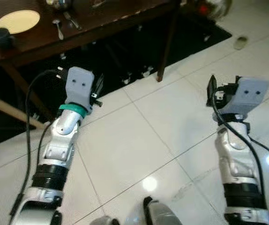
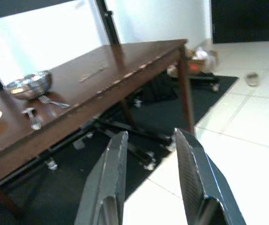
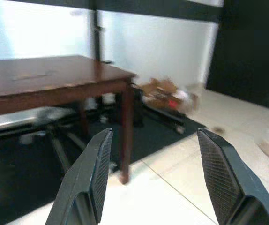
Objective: Setting the table
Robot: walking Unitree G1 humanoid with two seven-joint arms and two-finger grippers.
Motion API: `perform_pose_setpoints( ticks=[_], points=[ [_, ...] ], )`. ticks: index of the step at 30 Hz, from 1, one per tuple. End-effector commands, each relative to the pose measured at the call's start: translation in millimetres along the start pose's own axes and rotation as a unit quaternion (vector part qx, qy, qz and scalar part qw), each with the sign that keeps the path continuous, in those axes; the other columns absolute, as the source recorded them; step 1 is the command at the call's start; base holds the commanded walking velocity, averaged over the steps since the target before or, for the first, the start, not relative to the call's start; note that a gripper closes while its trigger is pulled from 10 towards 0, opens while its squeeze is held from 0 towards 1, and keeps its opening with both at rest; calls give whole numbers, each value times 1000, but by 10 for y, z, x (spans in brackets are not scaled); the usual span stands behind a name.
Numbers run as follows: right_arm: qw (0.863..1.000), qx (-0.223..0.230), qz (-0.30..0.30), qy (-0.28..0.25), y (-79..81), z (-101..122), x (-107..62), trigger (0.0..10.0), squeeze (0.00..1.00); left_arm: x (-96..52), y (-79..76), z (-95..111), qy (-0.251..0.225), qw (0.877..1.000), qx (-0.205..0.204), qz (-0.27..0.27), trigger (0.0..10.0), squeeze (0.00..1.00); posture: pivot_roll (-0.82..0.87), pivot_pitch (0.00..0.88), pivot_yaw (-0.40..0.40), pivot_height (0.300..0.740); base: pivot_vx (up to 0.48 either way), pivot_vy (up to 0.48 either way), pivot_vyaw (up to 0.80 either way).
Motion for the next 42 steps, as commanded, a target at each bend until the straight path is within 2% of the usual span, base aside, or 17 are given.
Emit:
perform_pose_setpoints(
  ticks=[1, 2, 5, 8, 18, 21, 36, 42],
  points=[
    [1000, -10, 28, -8, 115, 38, 23, 10000, 0, -24, -3, -56, 9, 1000, 5, 5, 10000, 0, -52, 105, 83, 740, 480, 0, 0],
    [1000, -10, 28, -8, 115, 38, 23, 10000, 0, -24, -3, -56, 9, 1000, 5, 5, 10000, 0, -52, 105, 83, 740, 480, 0, 0],
    [998, -17, 64, -4, 266, 28, 55, 10000, 0, -39, -20, -70, 9, 1000, 2, 10, 10000, 0, -46, 103, 52, 740, 480, 0, 0],
    [997, -17, 74, 0, 296, 14, 68, 10000, 0, -52, -29, -78, 8, 1000, 0, 15, 10000, 0, -44, 102, 39, 740, 480, 0, 0],
    [997, -17, 70, 3, 280, 23, 94, 10000, 0, -58, -35, -78, 5, 1000, -3, 21, 10000, 0, -48, 111, 42, 740, 480, 0, 0],
    [998, -7, 57, 8, 263, 5, 82, 10000, 0, -21, -40, -48, -1, 1000, 0, 14, 10000, 0, -52, 114, 57, 740, 480, 0, 0],
    [999, -7, 41, 12, 202, -23, 57, 10000, 0, 53, -92, 3, -10, 1000, 1, -7, 10000, 0, -60, 116, 72, 740, 479, 0, -800],
    [999, -8, 37, 14, 191, -28, 55, 10000, 0, 50, -93, -3, -10, 1000, 1, -7, 10000, 0, -59, 120, 71, 740, 477, 0, 0]
  ],
)
Point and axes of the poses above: a point about 5 cm out from each wrist's last joint towards the gripper, its own x axis pointing out of the wrist towards the gripper, its own z axis along the axis of the wrist's last joint, y = z × x, the point moved 1 cm from there along x, pointing out of the wrist towards the gripper, and after that the axes turned 5 degrees about x, right-handed, at the moved point
